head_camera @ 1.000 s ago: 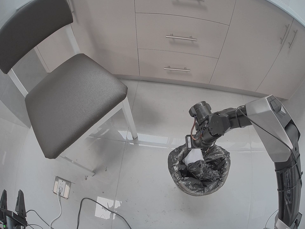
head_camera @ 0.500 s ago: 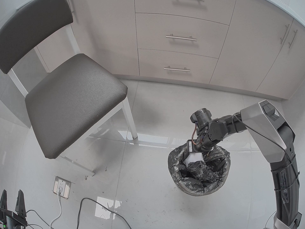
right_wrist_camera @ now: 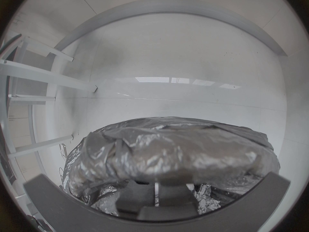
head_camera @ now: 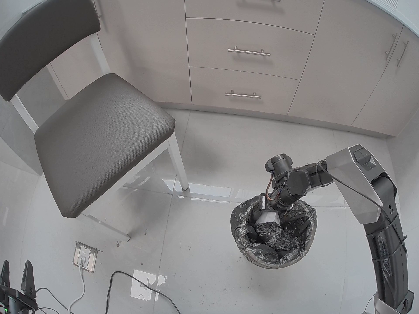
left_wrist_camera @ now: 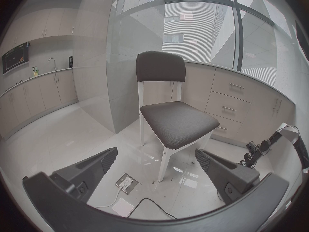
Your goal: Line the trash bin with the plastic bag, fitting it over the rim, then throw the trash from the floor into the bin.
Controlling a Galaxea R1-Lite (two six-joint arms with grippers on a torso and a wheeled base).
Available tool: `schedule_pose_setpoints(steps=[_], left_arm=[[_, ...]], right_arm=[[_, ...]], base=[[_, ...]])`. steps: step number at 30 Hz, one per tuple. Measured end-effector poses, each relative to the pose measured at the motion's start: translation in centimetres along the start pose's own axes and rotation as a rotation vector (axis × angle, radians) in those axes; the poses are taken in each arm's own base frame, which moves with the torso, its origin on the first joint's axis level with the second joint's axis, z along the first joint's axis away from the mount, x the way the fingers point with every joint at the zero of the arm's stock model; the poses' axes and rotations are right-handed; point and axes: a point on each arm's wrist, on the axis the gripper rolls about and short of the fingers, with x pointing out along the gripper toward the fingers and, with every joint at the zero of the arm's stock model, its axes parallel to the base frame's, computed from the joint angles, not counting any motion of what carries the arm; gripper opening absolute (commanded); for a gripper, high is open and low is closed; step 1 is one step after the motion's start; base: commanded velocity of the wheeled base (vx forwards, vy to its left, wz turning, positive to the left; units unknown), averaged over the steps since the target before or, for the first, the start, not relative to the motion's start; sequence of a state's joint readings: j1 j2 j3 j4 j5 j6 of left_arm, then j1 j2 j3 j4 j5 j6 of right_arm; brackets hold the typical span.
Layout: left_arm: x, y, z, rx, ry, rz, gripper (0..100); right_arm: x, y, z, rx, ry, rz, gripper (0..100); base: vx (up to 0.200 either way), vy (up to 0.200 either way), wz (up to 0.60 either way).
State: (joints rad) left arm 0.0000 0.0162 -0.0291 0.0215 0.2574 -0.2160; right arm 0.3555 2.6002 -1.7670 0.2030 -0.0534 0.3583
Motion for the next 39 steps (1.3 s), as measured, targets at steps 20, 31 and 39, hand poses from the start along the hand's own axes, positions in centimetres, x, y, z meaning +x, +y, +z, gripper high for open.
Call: schedule_pose_setpoints(steps=[20, 31, 39], left_arm=[[0.0, 0.0, 0.0, 0.0, 0.0, 0.0, 100], [0.0, 0.0, 0.0, 0.0, 0.0, 0.0, 100], [0.0, 0.0, 0.0, 0.0, 0.0, 0.0, 100]], right_arm=[[0.9, -0.4, -0.8, 0.019, 0.049, -0.015, 0], [-1.1, -0.2, -2.2, 0.003, 0.1, 0.008, 0], [-0.3, -0.2, -0.9, 0.008, 0.04, 0.029, 0]], base=[[0.0, 0.0, 0.0], [0.0, 0.0, 0.0], [0.0, 0.0, 0.0]])
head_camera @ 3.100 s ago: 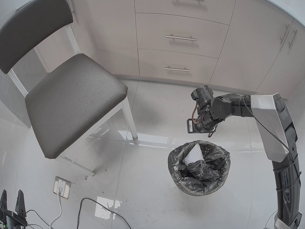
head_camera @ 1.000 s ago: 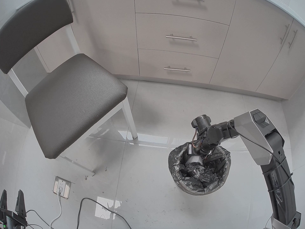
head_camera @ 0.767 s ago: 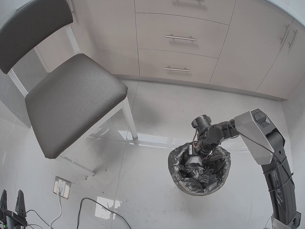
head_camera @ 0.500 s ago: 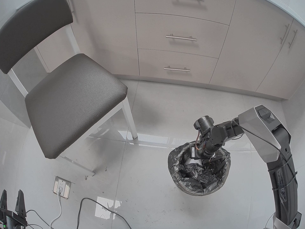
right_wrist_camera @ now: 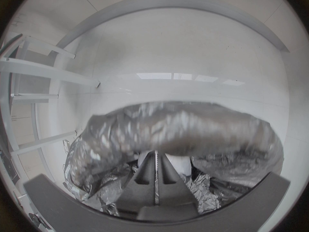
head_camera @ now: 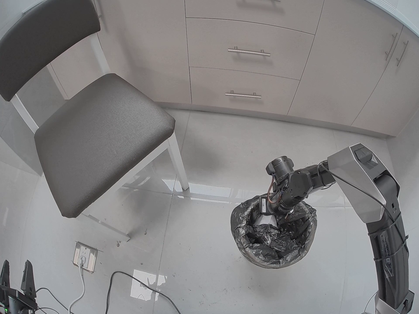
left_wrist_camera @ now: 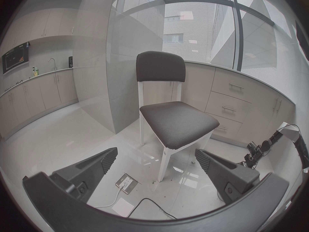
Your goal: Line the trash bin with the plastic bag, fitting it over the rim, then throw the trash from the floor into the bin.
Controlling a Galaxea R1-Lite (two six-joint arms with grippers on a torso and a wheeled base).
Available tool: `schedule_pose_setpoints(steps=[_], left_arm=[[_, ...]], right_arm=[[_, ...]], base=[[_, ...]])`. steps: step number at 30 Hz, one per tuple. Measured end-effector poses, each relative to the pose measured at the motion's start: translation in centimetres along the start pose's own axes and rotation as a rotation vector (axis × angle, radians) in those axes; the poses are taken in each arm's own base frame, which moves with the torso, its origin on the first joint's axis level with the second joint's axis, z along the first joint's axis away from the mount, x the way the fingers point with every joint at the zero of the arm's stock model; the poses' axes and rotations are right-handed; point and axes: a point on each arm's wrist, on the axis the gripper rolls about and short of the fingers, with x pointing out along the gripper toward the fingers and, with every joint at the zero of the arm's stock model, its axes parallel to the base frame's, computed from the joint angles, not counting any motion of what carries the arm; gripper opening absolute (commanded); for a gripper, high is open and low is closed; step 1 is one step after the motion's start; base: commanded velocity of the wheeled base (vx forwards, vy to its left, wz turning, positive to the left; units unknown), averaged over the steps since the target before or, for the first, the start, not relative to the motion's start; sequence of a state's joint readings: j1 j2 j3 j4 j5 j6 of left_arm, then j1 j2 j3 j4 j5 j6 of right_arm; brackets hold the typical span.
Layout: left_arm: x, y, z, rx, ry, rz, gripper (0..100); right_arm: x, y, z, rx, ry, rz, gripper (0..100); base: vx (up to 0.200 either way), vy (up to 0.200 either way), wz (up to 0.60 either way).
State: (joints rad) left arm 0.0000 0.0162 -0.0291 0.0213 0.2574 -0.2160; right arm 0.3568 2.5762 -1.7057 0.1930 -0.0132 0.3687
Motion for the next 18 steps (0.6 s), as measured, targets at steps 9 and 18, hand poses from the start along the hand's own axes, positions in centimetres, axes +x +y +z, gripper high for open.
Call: schedule_pose_setpoints(steps=[9, 18], left_arm=[[0.0, 0.0, 0.0, 0.0, 0.0, 0.0, 100], [0.0, 0.0, 0.0, 0.0, 0.0, 0.0, 100]], right_arm=[[0.9, -0.8, 0.8, 0.003, 0.07, -0.022, 0], [1.7, -0.8, 1.5, 0.008, 0.083, 0.001, 0]], base=[[0.0, 0.0, 0.0], [0.0, 0.0, 0.0]])
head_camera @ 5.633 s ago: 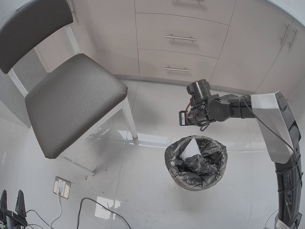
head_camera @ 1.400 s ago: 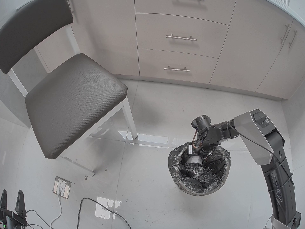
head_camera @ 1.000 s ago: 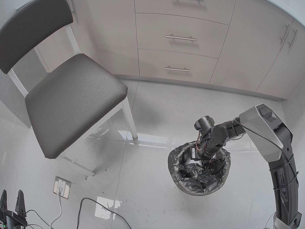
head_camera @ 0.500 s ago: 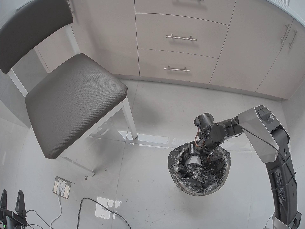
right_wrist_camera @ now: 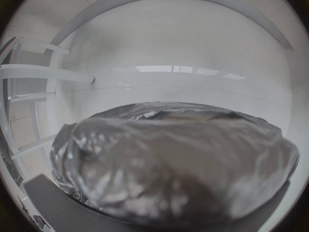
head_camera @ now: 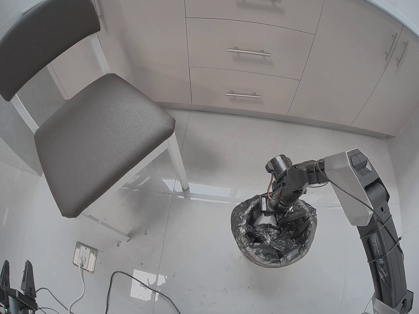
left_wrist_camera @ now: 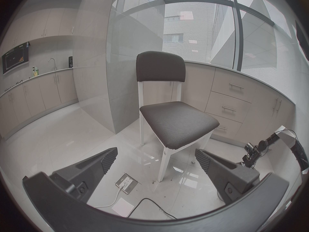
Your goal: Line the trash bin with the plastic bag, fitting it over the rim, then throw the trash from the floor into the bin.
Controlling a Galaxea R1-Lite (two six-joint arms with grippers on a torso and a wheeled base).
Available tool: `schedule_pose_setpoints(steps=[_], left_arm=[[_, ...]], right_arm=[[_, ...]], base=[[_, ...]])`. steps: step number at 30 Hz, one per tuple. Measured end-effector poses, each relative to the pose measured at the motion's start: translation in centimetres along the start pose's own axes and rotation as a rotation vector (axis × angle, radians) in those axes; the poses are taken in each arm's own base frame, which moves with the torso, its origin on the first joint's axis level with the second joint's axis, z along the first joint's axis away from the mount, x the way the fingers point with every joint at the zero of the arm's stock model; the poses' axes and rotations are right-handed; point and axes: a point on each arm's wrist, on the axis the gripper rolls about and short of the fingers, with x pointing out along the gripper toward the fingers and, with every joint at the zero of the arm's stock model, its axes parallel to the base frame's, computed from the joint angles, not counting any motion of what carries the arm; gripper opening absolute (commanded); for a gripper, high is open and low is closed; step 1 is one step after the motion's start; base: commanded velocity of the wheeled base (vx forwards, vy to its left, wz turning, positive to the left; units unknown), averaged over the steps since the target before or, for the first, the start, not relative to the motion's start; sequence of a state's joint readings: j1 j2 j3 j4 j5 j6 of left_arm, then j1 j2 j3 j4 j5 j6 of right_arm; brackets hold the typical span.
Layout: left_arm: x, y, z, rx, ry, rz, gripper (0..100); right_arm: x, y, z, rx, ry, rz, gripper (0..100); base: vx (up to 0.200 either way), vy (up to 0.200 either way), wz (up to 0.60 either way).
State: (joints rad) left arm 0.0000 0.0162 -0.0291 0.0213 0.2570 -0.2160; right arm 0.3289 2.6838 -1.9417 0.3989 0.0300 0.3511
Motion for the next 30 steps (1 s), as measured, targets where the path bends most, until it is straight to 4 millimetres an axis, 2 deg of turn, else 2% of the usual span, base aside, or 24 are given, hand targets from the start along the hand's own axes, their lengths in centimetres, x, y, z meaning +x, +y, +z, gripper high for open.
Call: schedule_pose_setpoints(steps=[5, 10, 16, 26, 30], left_arm=[[0.0, 0.0, 0.0, 0.0, 0.0, 0.0, 100], [0.0, 0.0, 0.0, 0.0, 0.0, 0.0, 100], [0.0, 0.0, 0.0, 0.0, 0.0, 0.0, 100], [0.0, 0.0, 0.0, 0.0, 0.001, 0.001, 100], [0.0, 0.0, 0.0, 0.0, 0.0, 0.0, 100]], right_arm=[[1.3, -0.3, -0.3, 0.003, 0.042, -0.017, 0], [3.2, -1.1, -1.7, 0.01, 0.136, -0.054, 0], [4.5, -1.5, -2.9, 0.012, 0.195, -0.088, 0], [4.7, -1.2, -3.3, 0.003, 0.212, -0.091, 0], [4.2, -1.0, -3.2, 0.002, 0.213, -0.09, 0]], base=[[0.0, 0.0, 0.0], [0.0, 0.0, 0.0], [0.0, 0.0, 0.0], [0.0, 0.0, 0.0], [0.0, 0.0, 0.0]])
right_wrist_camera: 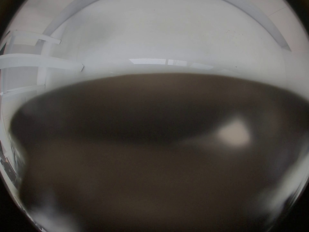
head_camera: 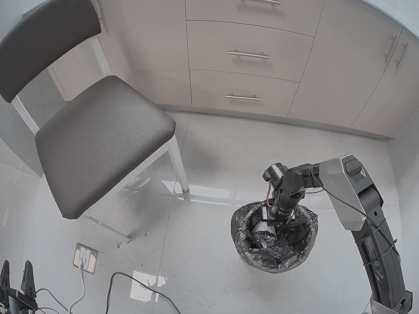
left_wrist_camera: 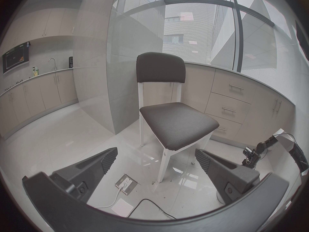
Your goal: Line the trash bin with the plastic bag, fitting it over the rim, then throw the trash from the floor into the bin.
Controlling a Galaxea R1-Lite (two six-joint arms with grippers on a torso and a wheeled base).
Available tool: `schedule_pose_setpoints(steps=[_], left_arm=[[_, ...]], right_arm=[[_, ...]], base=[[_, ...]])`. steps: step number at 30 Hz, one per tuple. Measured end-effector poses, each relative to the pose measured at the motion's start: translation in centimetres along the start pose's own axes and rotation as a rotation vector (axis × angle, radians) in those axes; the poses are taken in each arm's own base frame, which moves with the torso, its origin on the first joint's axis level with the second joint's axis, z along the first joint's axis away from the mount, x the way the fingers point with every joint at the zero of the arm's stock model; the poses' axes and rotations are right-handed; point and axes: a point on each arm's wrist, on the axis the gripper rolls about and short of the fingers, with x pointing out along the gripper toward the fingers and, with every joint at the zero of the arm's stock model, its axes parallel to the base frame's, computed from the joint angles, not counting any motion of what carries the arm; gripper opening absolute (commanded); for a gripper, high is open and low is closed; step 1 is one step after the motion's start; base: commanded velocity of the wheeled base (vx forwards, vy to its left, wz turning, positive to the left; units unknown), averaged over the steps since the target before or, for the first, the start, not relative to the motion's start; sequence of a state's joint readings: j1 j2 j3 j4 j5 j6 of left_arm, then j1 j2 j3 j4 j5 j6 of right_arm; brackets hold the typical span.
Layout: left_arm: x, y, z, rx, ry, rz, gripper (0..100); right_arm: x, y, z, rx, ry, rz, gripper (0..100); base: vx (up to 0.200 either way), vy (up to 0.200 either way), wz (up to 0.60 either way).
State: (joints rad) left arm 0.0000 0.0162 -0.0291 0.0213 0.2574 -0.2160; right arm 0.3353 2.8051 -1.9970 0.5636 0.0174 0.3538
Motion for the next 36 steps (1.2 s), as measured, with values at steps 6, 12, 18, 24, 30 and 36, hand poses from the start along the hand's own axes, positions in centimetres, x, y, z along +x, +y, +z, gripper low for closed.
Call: schedule_pose_setpoints(steps=[6, 12, 18, 24, 30, 36], left_arm=[[0.0, 0.0, 0.0, 0.0, 0.0, 0.0, 100], [0.0, 0.0, 0.0, 0.0, 0.0, 0.0, 100], [0.0, 0.0, 0.0, 0.0, 0.0, 0.0, 100], [0.0, 0.0, 0.0, 0.0, 0.0, 0.0, 100], [0.0, 0.0, 0.0, 0.0, 0.0, 0.0, 100], [0.0, 0.0, 0.0, 0.0, 0.0, 0.0, 100]], right_arm=[[-0.9, 0.5, -0.8, -0.017, 0.062, -0.02, 0], [-0.8, 2.0, -1.5, -0.05, 0.074, -0.02, 0], [-0.3, 2.6, -1.8, -0.064, 0.073, -0.018, 0], [-0.4, 2.1, -1.6, -0.055, 0.076, -0.02, 0], [-0.6, 2.2, -1.8, -0.057, 0.088, -0.025, 0], [-1.0, 2.7, -2.0, -0.068, 0.092, -0.024, 0]], base=[[0.0, 0.0, 0.0], [0.0, 0.0, 0.0], [0.0, 0.0, 0.0], [0.0, 0.0, 0.0], [0.0, 0.0, 0.0], [0.0, 0.0, 0.0]])
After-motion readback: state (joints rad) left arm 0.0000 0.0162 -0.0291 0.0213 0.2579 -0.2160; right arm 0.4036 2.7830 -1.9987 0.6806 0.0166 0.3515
